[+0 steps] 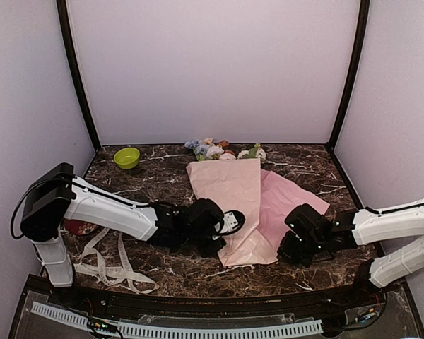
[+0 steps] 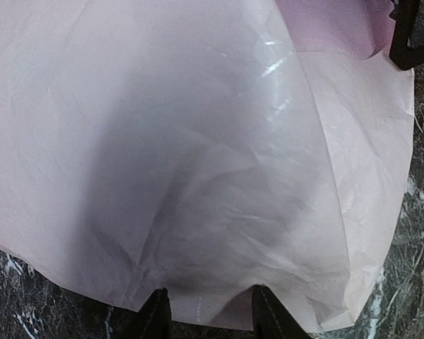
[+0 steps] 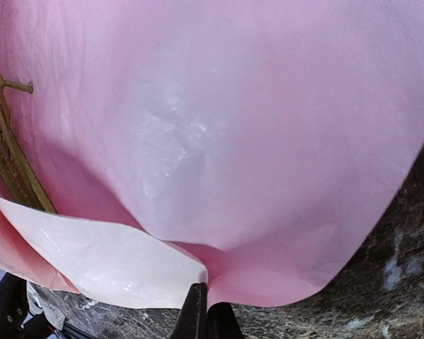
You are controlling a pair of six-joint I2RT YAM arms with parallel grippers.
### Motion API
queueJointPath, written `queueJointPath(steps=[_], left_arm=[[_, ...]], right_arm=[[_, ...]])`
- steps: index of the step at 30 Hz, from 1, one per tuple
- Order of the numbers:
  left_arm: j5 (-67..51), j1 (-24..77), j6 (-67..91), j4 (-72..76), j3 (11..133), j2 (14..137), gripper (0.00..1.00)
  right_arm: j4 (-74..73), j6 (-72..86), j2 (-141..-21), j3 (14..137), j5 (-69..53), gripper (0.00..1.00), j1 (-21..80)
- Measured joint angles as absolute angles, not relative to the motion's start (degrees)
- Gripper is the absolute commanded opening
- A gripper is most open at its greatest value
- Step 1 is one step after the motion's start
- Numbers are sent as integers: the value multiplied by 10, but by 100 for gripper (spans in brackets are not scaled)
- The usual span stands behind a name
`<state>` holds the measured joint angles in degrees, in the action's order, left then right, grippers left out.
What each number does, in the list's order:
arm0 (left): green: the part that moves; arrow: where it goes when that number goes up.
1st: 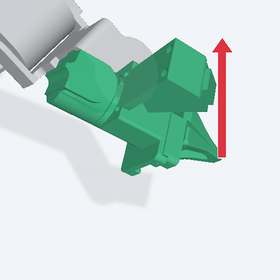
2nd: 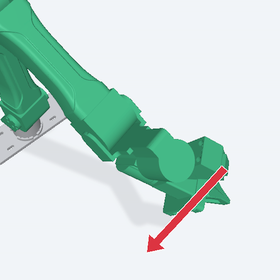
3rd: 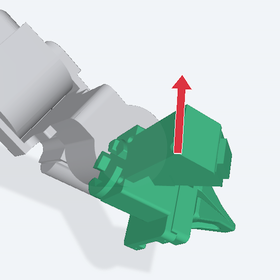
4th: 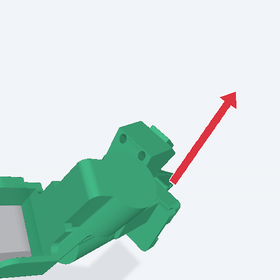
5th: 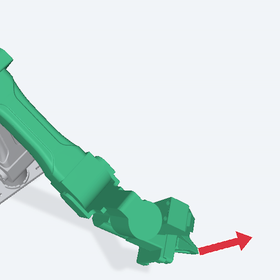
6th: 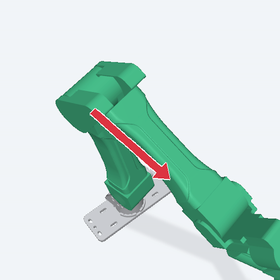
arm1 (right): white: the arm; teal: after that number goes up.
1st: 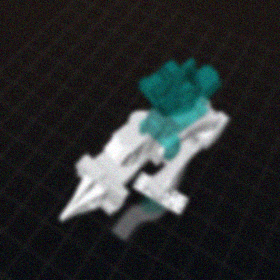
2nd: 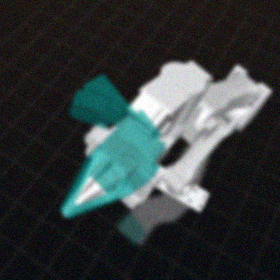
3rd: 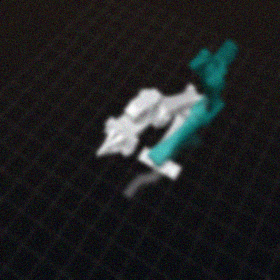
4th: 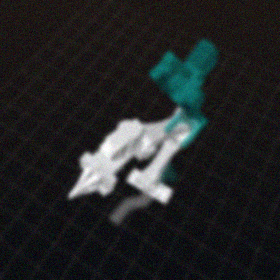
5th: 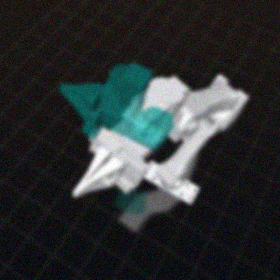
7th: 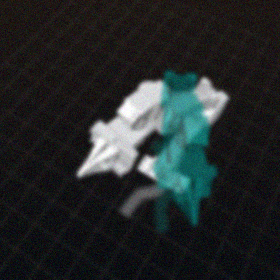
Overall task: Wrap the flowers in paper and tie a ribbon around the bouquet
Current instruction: Pick up the two-thirds-folded wrapping paper from the center of the board, then fold the two-thirds-folded wrapping paper at the center of the board.
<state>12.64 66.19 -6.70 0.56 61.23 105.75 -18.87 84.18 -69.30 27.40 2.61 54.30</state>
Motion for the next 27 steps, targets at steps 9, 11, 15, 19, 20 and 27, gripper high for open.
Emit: queueJointPath(steps=[9,11,15,19,20,27], left_arm=[[138,645,-85,6,708,1116,45],[127,644,-86,8,731,1140,45],[100,641,-83,7,744,1182,45],[78,639,-72,13,748,1192,45],[73,637,-70,13,748,1192,45],[53,631,-48,18,749,1195,45]], right_arm=[[-238,773,-707,330,55,0,554],[-254,760,-710,347,70,0,563],[-287,735,-720,389,106,0,588],[-323,712,-733,434,154,0,616],[-334,705,-738,447,167,0,624],[-358,635,-768,520,244,0,686]])
